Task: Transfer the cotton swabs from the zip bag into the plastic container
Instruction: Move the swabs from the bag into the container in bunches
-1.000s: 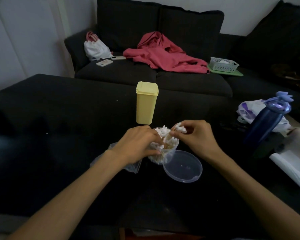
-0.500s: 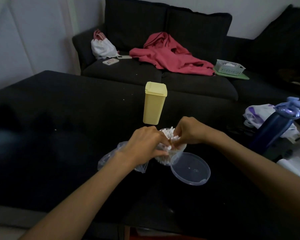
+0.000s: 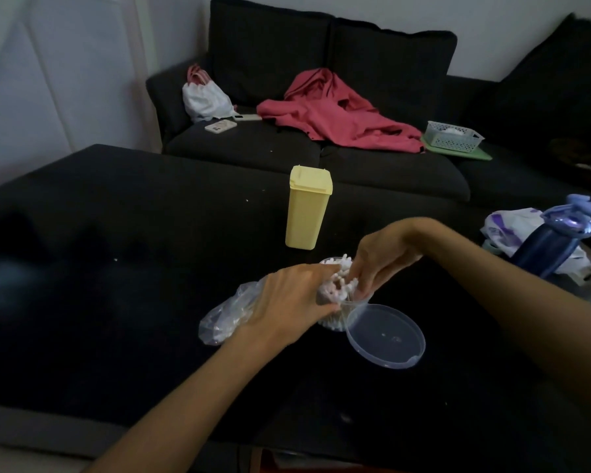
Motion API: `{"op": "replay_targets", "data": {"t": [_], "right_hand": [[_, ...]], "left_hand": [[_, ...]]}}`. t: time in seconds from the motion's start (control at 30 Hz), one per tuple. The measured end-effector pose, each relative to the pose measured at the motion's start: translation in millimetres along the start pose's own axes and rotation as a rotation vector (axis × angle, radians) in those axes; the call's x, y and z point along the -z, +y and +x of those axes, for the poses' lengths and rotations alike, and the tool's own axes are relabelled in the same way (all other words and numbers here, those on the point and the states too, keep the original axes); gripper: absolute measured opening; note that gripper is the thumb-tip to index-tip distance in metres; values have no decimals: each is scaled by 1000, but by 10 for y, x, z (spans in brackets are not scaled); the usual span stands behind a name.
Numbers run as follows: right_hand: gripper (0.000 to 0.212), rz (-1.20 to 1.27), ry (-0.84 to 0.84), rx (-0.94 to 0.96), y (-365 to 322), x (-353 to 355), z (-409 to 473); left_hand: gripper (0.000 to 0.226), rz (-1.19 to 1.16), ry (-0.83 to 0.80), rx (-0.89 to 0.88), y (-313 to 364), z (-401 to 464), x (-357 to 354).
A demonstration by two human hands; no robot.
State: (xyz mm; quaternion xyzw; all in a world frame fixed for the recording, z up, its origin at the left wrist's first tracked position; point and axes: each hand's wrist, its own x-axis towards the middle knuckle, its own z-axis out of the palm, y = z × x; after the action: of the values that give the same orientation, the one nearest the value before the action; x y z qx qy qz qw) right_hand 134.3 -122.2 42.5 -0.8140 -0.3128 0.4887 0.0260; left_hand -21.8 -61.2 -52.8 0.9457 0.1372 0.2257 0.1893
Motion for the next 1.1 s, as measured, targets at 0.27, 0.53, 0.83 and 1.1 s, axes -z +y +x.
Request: {"op": "replay_targets", "data": {"t": [0.27, 0.53, 0.83, 1.1], "right_hand": [[15, 264, 95, 88, 177, 37, -145], [11, -8, 314, 161, 293, -211, -69], [12, -75, 411, 225, 533, -254, -176], [6, 195, 559, 268, 653, -340, 6]], "left_hand": [[37, -51, -48, -121, 46, -79, 1], [22, 25, -80, -236, 8, -33, -34], [27, 29, -70, -269, 10, -17, 18], [36, 158, -114, -209, 55, 139, -34]]}}
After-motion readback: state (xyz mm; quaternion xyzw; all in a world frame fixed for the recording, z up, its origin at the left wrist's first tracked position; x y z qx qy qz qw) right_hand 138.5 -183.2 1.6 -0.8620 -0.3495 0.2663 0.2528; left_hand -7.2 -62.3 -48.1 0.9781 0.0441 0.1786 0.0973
